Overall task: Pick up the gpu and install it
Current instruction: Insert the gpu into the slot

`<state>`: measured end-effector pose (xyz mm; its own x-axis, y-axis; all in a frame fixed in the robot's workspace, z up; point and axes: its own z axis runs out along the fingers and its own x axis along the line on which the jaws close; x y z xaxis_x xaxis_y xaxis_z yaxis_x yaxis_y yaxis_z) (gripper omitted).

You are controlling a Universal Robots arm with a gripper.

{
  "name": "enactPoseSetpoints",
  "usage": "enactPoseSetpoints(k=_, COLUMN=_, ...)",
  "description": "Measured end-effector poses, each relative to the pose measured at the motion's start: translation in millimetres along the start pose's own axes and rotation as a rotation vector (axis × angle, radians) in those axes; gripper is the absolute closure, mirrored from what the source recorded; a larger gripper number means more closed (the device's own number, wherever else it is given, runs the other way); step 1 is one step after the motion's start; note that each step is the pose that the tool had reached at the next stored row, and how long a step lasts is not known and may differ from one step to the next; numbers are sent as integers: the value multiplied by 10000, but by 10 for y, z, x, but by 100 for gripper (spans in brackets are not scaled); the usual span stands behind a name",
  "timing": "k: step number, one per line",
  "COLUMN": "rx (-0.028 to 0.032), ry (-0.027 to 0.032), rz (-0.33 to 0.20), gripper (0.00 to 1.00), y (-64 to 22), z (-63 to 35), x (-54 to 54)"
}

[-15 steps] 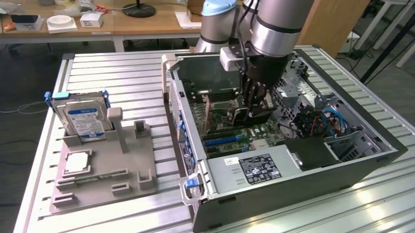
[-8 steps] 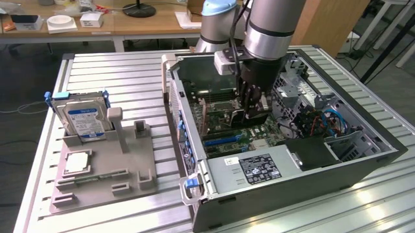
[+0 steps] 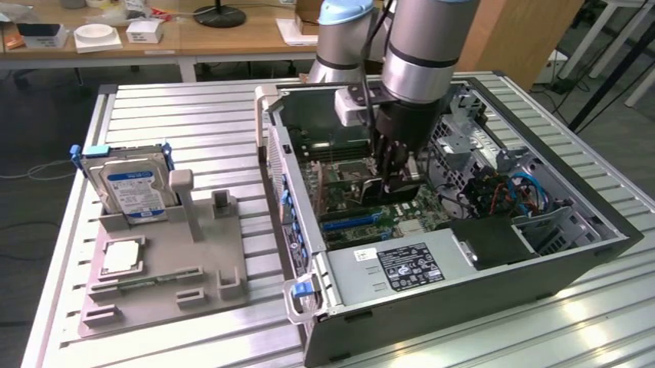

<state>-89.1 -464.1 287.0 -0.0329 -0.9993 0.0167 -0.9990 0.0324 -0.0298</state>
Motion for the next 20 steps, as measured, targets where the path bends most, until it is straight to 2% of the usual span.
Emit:
enactPoseSetpoints(k=11, rx=40, ry=16, rz=-8, gripper=73, y=78, z=195, x=-23)
enactPoseSetpoints(k=20, rx=44, ry=42, rz=-19, gripper=73, y=112, z=262, x=-35)
